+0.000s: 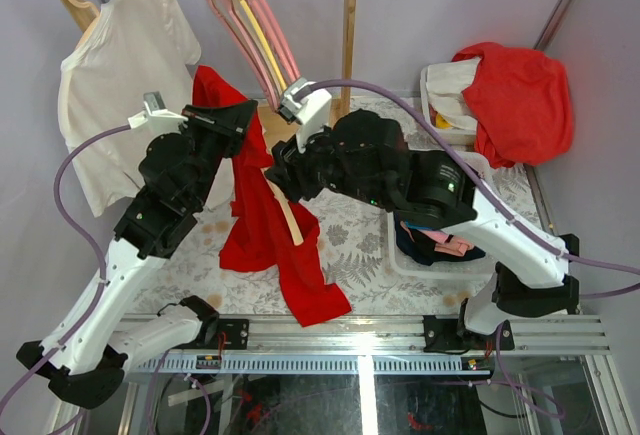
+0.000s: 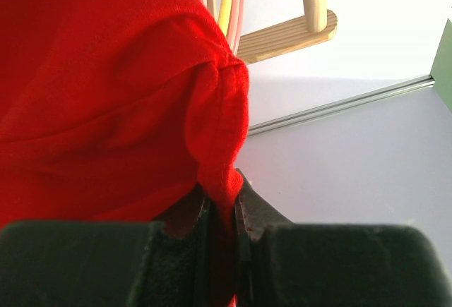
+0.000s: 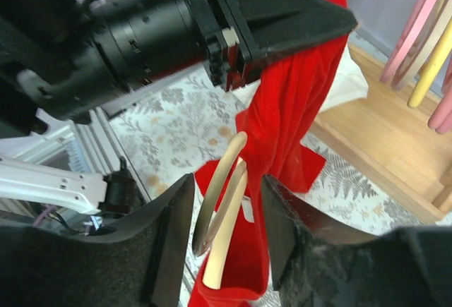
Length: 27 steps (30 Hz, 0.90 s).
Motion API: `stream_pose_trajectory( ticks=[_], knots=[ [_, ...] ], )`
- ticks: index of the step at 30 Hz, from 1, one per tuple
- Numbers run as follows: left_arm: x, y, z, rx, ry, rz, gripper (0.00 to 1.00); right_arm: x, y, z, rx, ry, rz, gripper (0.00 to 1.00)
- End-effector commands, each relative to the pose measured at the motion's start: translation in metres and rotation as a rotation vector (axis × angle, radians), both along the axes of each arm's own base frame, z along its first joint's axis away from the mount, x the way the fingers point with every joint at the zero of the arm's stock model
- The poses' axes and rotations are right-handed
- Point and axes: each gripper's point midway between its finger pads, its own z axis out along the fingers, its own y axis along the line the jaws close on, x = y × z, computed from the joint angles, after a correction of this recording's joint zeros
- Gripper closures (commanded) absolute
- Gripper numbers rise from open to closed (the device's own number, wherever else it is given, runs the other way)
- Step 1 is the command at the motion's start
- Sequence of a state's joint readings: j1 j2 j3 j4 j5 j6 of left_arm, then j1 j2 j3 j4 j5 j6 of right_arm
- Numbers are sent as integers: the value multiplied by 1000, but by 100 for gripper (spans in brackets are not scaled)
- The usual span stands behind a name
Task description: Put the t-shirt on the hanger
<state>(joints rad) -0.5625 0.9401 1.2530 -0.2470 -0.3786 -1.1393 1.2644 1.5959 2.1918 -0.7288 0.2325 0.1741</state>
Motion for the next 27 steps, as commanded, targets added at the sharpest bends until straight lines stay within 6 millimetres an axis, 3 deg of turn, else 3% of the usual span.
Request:
stream_pose_trajectory(
  ticks=[1, 9, 14, 16, 22, 27],
  knots=[
    [-2, 10, 19, -2, -49, 41, 100, 7, -12, -13, -78, -24, -76, 58],
    [0, 15, 1, 10, -15, 71, 100, 11, -19, -30, -174, -33, -137, 100],
    [2, 12, -21, 27, 30, 63, 100, 6, -23, -29, -222, -47, -91, 100],
    [2, 11, -30, 38, 53, 60, 100, 5, -19, -41, -273, -42, -72, 100],
    [-4, 15, -61, 58, 111, 60, 95, 4, -28, -48, -328, -49, -47, 100],
    [-11, 20, -65, 75, 118, 63, 87, 10, -28, -59, -355, -48, -27, 100]
  ],
)
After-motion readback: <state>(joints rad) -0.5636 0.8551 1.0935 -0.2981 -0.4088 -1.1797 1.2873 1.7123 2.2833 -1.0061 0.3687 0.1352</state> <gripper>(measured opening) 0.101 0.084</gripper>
